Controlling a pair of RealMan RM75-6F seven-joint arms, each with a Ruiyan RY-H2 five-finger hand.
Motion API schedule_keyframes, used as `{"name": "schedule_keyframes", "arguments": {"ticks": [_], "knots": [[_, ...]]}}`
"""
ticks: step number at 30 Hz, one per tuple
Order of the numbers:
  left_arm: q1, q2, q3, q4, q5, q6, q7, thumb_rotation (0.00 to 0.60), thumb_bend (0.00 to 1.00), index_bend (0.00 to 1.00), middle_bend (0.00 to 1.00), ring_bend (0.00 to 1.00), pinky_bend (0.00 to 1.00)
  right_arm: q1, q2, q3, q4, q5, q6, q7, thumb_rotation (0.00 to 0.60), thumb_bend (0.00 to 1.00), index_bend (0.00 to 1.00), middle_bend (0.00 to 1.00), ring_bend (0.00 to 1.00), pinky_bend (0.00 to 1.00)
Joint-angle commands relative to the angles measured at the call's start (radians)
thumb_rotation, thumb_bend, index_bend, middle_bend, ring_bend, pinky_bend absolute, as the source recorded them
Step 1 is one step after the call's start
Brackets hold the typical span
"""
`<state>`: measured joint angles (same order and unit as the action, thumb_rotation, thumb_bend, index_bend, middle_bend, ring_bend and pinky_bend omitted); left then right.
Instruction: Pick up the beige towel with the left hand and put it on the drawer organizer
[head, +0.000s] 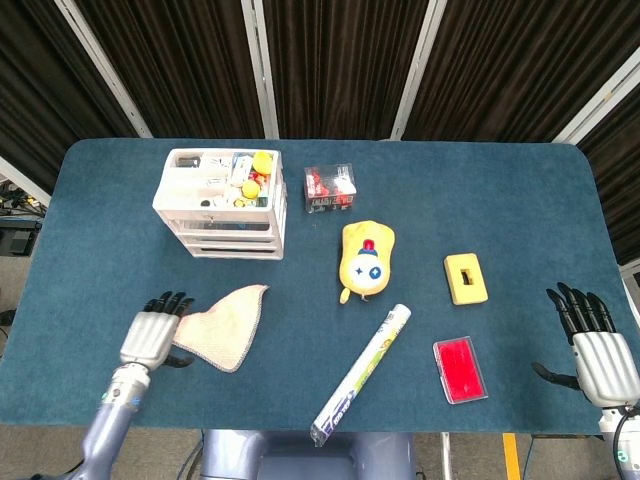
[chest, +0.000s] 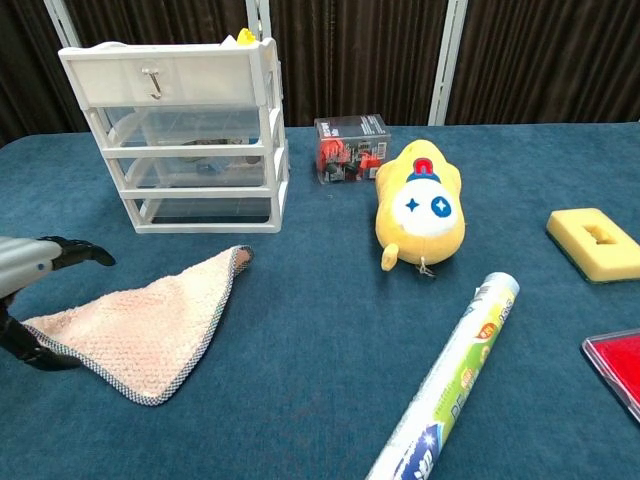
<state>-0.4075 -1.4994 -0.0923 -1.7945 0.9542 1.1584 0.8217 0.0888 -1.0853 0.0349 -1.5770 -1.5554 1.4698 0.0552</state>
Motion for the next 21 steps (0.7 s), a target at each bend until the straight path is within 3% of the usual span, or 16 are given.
{"name": "schedule_keyframes", "arguments": {"ticks": [1,11,13,16,18,21], "knots": [[-0.041,-0.054,-0.018,0.034,-0.047,0.001,0.044,0.502,0.11,0.13,0.07,0.04,0.16,0.000,0.000,0.000,0.000,0.000,0.000,0.000,0.600,0.01,0.00,0.00,0.00,0.00],[-0.110,-0.174,-0.031,0.104,-0.103,0.030,0.102,0.509,0.14,0.22,0.14,0.09,0.18,0.000,0.001,0.002,-0.002,0.005,-0.002,0.004,0.600,0.01,0.00,0.00,0.00,0.00],[-0.116,-0.186,-0.028,0.113,-0.114,0.037,0.110,0.513,0.19,0.30,0.20,0.13,0.22,0.000,0.002,0.001,-0.003,0.005,-0.001,0.006,0.600,0.01,0.00,0.00,0.00,0.00],[-0.122,-0.197,-0.020,0.127,-0.110,0.052,0.114,0.560,0.33,0.46,0.36,0.28,0.32,0.000,0.002,0.001,-0.003,0.005,-0.002,0.008,0.600,0.01,0.00,0.00,0.00,0.00],[-0.124,-0.200,-0.014,0.136,-0.104,0.059,0.113,0.599,0.45,0.64,0.52,0.41,0.40,0.000,0.002,0.001,-0.003,0.006,-0.003,0.010,0.600,0.01,0.00,0.00,0.00,0.00],[-0.126,-0.201,-0.007,0.138,-0.103,0.066,0.112,0.600,0.59,0.79,0.65,0.53,0.46,0.000,0.003,0.002,-0.003,0.006,-0.002,0.012,0.600,0.01,0.00,0.00,0.00,0.00]]}}
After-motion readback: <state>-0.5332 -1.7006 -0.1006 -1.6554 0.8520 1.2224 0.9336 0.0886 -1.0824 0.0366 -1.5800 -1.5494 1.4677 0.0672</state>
